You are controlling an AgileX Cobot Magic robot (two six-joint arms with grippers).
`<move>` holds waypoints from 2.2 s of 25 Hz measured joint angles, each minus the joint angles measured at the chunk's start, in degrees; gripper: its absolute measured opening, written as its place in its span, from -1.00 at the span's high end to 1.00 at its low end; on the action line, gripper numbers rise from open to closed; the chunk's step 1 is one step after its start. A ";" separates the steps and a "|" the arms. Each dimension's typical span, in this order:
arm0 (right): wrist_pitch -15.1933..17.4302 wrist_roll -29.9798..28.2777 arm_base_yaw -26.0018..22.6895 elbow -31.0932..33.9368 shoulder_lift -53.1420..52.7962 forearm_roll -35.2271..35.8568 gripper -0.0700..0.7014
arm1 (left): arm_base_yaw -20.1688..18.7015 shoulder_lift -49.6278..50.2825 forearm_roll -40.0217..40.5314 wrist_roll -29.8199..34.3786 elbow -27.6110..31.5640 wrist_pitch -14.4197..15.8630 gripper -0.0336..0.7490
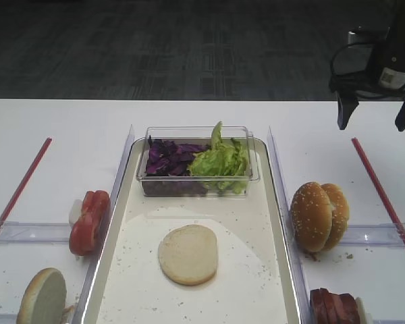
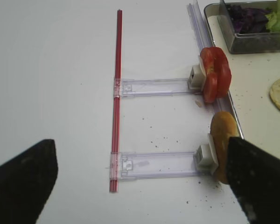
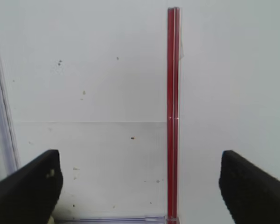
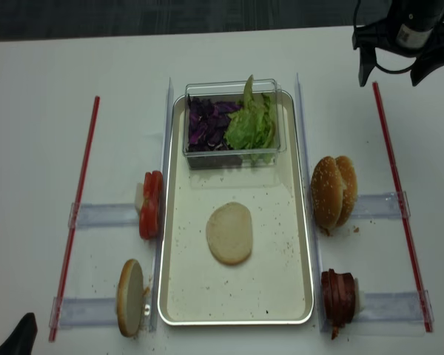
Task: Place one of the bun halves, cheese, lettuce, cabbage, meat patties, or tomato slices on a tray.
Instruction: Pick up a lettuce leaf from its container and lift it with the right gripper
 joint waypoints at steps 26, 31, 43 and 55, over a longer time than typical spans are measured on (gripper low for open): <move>0.21 0.30 17.62 -1.92 1.44 1.57 -0.97 | 0.00 0.00 0.00 0.00 0.00 0.00 -0.80; -0.02 0.30 23.57 -2.88 1.46 3.30 -0.97 | 0.00 0.00 0.00 0.00 0.00 0.00 -0.80; -3.48 0.30 31.31 -2.99 1.46 5.04 -0.97 | 0.00 0.00 0.00 0.00 0.00 0.00 -0.80; -5.35 1.38 31.25 -3.50 2.52 3.04 -0.97 | 0.00 0.00 -0.09 0.00 0.00 0.00 -0.80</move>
